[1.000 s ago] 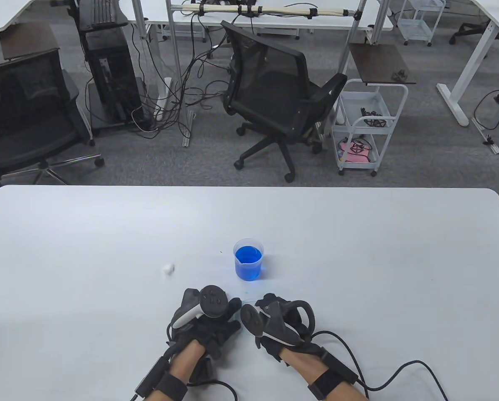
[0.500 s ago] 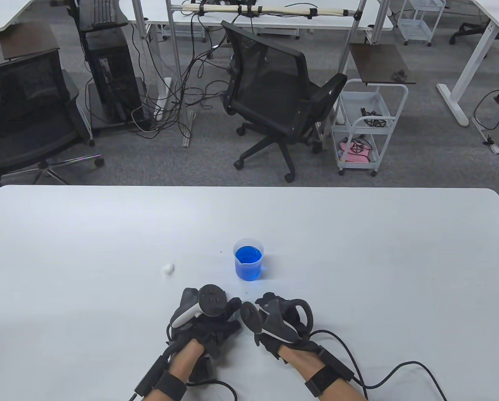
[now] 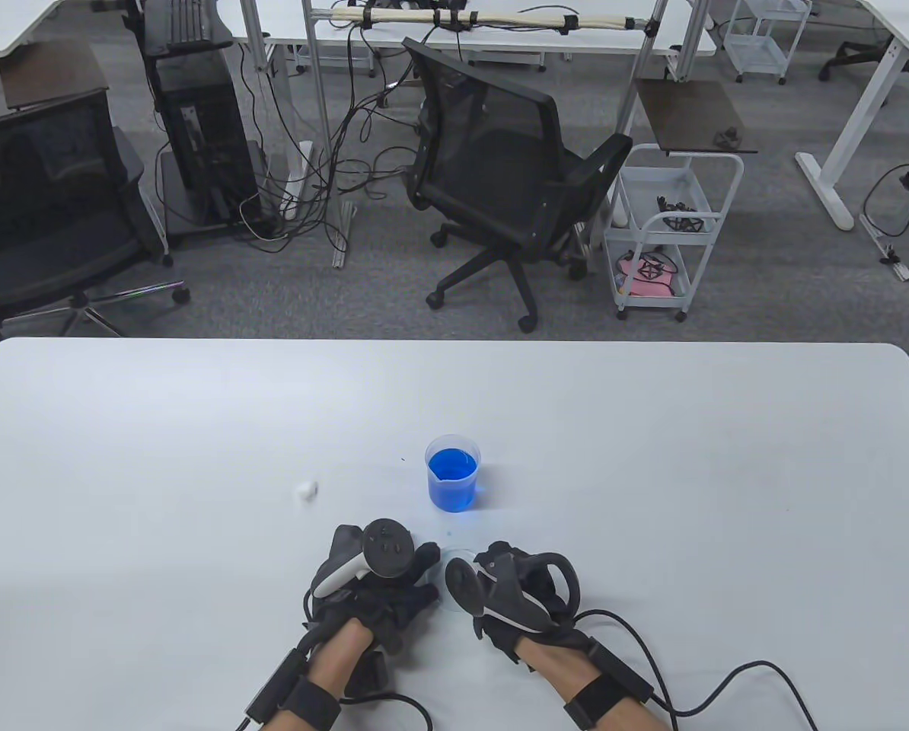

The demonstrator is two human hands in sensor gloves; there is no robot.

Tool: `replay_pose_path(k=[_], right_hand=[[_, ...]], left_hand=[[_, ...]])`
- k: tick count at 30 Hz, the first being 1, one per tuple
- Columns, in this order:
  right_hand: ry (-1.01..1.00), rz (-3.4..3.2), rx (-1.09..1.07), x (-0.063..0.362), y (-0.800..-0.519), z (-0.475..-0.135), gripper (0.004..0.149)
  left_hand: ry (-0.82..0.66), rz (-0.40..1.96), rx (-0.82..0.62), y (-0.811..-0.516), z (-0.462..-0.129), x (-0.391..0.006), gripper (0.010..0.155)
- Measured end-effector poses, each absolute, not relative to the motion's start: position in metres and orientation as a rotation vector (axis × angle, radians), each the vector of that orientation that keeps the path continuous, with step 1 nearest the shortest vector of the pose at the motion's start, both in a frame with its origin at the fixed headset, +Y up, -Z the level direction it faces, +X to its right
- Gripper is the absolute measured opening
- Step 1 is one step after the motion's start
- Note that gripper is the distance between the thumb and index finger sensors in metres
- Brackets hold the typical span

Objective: Dip tweezers-held cotton tuft into dye solution and dot onto culture dish

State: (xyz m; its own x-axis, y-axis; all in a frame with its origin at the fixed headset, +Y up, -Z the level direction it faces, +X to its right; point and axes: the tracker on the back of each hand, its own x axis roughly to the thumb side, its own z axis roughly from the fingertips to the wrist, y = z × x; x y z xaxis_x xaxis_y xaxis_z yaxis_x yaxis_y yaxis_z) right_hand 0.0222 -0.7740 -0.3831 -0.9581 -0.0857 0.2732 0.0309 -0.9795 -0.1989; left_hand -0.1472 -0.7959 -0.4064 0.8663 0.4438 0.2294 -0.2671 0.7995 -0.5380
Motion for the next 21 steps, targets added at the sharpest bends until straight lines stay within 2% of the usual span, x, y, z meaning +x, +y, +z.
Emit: replay_pose_path(k=[3,10,21], right_hand=[[0.318,-3.046,-0.423,0.025,-0.769,-0.384,0.041],[0.445,-3.112,-0.348,0.044,-0.738,-0.379,0.041],[0.296,-3.039,-0.384,0.039,-0.775,-0.378,0.041]], left_hand=[[-0.357,0.391,-0.517,-0.796,-0.406,-0.147,0.065],[-0.356,0.388,-0.517,-0.796,-0.407,-0.147,0.065],[-0.353,0.385,-0.516,-0.796,-0.406,-0.147,0.065]])
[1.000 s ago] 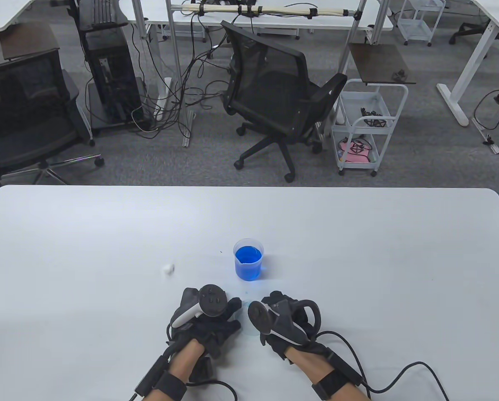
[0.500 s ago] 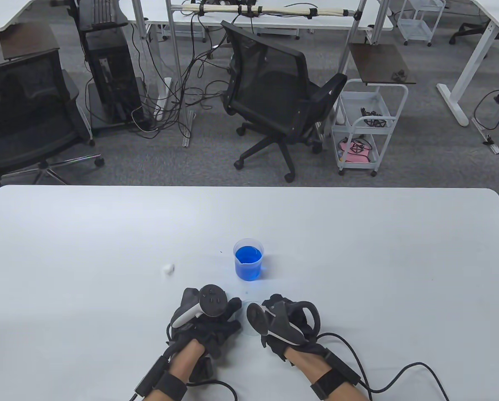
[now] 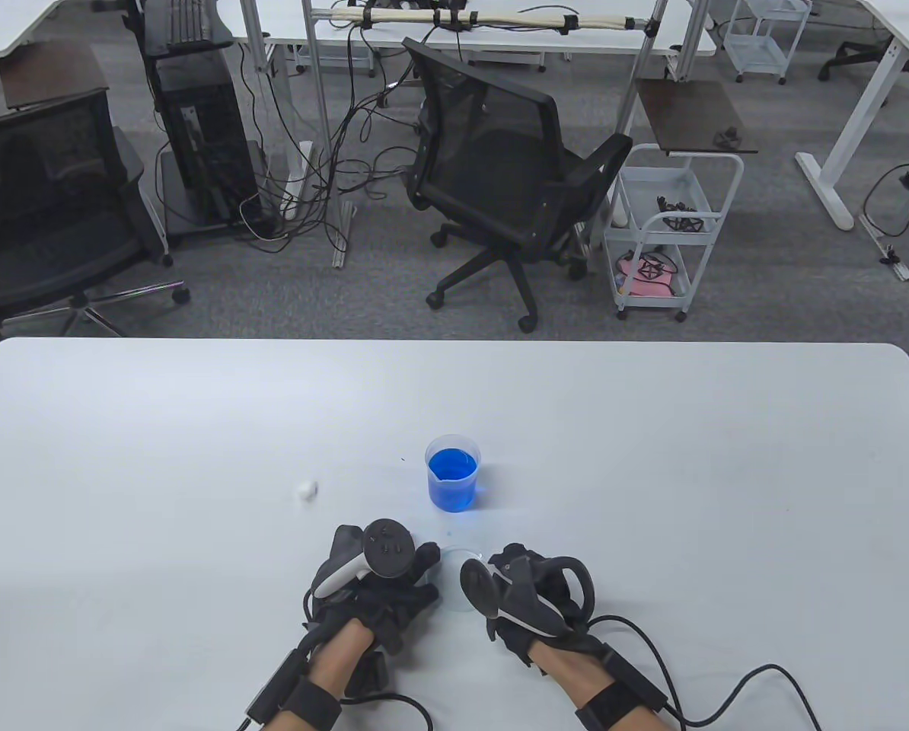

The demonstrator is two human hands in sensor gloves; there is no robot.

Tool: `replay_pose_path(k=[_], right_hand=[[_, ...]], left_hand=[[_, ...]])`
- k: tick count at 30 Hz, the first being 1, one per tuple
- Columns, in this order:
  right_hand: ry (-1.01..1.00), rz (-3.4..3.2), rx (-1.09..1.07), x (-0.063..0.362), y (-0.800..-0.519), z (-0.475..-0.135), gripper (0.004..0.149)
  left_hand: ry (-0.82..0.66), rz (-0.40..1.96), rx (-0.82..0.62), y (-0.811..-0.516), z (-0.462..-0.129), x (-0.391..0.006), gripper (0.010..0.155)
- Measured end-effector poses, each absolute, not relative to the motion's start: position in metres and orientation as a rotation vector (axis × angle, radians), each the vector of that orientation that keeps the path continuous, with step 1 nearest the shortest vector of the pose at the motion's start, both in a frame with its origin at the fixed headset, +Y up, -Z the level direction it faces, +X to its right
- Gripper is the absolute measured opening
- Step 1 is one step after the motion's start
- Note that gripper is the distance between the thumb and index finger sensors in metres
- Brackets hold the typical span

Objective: Dip tweezers-held cotton tuft into dye solution and dot onto culture dish

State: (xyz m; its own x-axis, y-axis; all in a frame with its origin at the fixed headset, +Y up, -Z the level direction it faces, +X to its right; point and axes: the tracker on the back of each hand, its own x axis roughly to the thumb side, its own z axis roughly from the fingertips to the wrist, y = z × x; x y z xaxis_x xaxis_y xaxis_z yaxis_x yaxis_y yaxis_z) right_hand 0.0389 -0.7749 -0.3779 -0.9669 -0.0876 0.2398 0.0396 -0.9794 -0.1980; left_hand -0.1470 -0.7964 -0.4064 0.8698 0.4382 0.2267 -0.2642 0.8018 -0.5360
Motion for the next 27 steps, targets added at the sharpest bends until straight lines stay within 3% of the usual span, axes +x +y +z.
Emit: replay_pose_path(k=[11,20,27], right_hand=[[0.462,-3.137,-0.321,0.059,-0.742,-0.365,0.041],[0.317,-3.021,-0.415,0.041,-0.773,-0.365,0.041],[0.372,-3.06,-0.383,0.048,-0.761,-0.364,0.041]], left_hand=[[-0.351,0.383,-0.516,-0.796,-0.406,-0.147,0.065],[-0.346,0.381,-0.515,-0.796,-0.407,-0.147,0.065],[-0.345,0.382,-0.517,-0.796,-0.407,-0.147,0.065]])
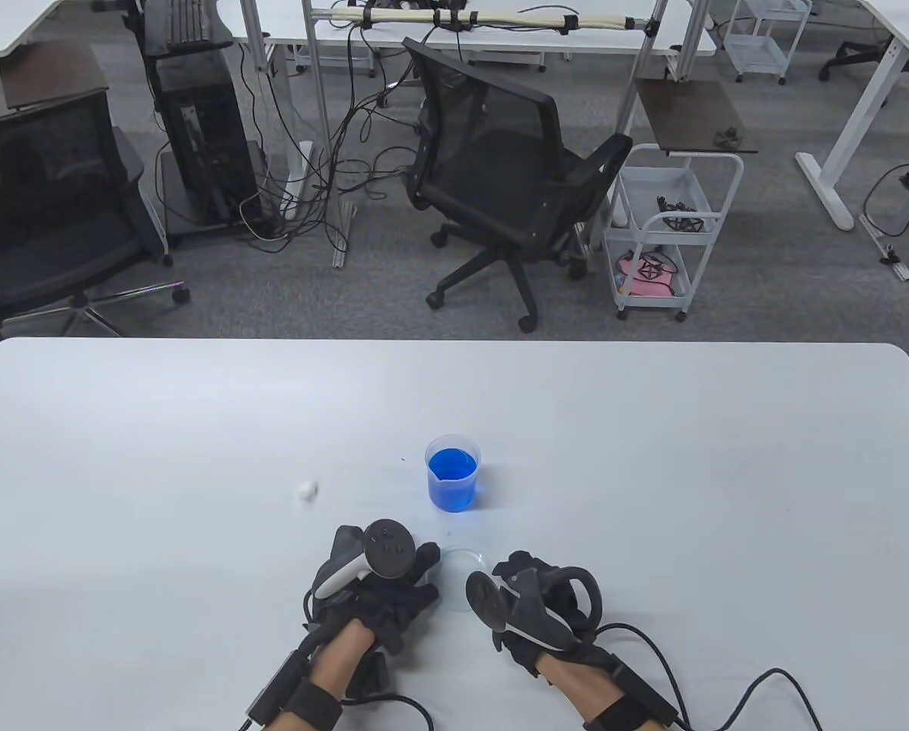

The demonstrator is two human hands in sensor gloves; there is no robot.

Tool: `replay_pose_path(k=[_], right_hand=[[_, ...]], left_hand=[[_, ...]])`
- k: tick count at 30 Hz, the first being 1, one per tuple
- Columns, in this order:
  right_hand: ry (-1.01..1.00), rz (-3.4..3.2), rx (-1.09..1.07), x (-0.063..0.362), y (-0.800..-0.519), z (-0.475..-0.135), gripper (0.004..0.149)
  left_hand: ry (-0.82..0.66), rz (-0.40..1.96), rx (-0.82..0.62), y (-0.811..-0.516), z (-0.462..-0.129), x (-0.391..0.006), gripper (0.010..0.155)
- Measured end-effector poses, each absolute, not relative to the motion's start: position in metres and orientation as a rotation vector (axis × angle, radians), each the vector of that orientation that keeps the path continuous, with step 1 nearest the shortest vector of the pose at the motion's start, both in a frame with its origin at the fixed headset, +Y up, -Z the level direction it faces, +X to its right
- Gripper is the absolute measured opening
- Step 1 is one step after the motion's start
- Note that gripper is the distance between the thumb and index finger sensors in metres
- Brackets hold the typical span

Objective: Dip tweezers-held cotton tuft into dye solution and dot onto culture dish

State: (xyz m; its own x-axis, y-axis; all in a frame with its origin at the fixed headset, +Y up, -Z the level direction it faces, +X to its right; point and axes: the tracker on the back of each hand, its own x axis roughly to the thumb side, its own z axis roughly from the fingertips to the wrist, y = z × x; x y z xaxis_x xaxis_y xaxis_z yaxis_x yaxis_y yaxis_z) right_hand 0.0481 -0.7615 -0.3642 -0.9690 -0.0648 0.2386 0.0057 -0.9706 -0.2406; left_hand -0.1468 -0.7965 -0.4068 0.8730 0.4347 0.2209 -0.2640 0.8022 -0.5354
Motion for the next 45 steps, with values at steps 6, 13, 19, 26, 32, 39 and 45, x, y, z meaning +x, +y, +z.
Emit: replay_pose_path(k=[6,13,19,26,32,39,45], right_hand=[[0.454,-3.088,-0.382,0.054,-0.745,-0.353,0.041],[0.318,-3.005,-0.462,0.04,-0.772,-0.354,0.041],[0.328,-3.008,-0.46,0.04,-0.773,-0.354,0.041],[0.481,-3.081,-0.443,0.047,-0.746,-0.347,0.041],[0.382,-3.045,-0.485,0.036,-0.763,-0.348,0.041],[0.316,-3.0,-0.509,0.03,-0.778,-0.351,0.041],[0.411,-3.051,-0.481,0.034,-0.763,-0.354,0.041]], left_hand=[[-0.343,0.377,-0.516,-0.796,-0.407,-0.147,0.065],[-0.341,0.371,-0.513,-0.796,-0.407,-0.147,0.064],[-0.34,0.372,-0.514,-0.796,-0.406,-0.147,0.065],[-0.34,0.372,-0.514,-0.796,-0.406,-0.147,0.065],[-0.34,0.37,-0.514,-0.796,-0.406,-0.146,0.065],[-0.34,0.369,-0.515,-0.796,-0.406,-0.146,0.065],[-0.338,0.362,-0.513,-0.796,-0.405,-0.146,0.064]])
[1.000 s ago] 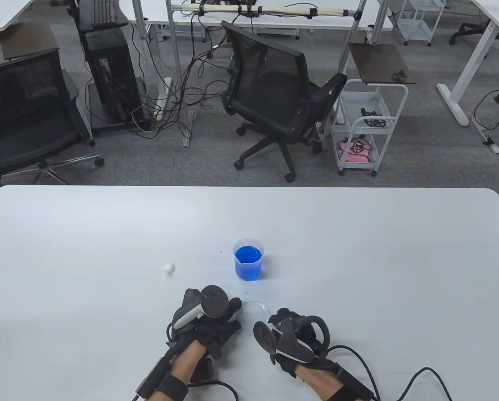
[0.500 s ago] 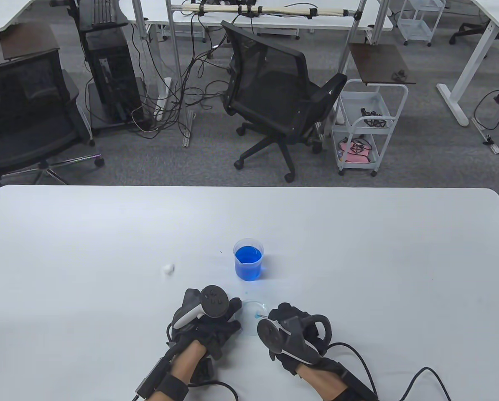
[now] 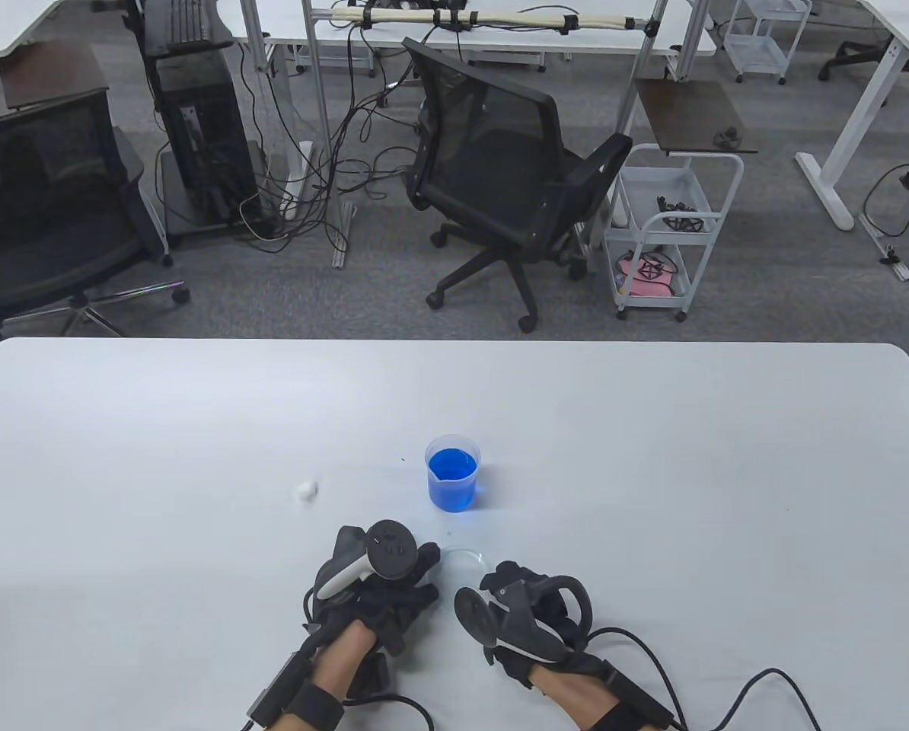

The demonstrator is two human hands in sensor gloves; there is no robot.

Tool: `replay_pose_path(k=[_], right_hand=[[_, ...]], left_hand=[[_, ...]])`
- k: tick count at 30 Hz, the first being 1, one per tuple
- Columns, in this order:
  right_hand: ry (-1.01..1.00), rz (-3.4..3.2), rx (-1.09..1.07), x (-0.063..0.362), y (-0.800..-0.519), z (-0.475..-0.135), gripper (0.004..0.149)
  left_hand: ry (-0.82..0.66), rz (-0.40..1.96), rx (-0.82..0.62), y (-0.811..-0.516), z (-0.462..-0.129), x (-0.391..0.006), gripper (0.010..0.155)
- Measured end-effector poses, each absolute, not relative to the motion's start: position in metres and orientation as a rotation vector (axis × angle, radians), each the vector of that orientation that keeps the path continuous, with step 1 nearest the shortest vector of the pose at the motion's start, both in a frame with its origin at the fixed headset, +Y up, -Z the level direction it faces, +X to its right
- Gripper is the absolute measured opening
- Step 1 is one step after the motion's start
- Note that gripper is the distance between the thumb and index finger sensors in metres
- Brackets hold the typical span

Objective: Dip tweezers-held cotton tuft into dye solution and dot onto culture dish

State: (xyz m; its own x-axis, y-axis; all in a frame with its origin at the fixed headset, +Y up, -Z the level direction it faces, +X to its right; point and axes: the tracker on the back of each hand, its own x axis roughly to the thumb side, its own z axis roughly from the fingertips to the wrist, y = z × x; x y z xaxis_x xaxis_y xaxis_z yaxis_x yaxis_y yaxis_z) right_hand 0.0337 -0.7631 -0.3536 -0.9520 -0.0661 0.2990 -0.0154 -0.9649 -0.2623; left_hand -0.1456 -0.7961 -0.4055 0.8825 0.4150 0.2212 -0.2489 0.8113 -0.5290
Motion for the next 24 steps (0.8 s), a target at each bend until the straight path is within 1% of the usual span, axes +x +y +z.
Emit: replay_pose_path(k=[3,5,11,15,18,24], right_hand=[[0.477,-3.076,-0.474,0.033,-0.753,-0.354,0.041],[0.477,-3.073,-0.477,0.029,-0.751,-0.356,0.041],[0.36,-3.01,-0.504,0.02,-0.774,-0.362,0.041],[0.336,-2.992,-0.509,0.018,-0.78,-0.364,0.041],[0.365,-3.005,-0.494,0.019,-0.776,-0.365,0.041],[0.484,-3.065,-0.419,0.028,-0.754,-0.374,0.041]], left_hand=[[-0.338,0.361,-0.514,-0.796,-0.406,-0.145,0.065],[-0.339,0.36,-0.514,-0.796,-0.406,-0.145,0.065],[-0.341,0.36,-0.514,-0.796,-0.405,-0.144,0.065],[-0.341,0.359,-0.513,-0.796,-0.405,-0.144,0.065],[-0.341,0.359,-0.513,-0.796,-0.405,-0.144,0.065],[-0.342,0.358,-0.513,-0.796,-0.405,-0.144,0.065]])
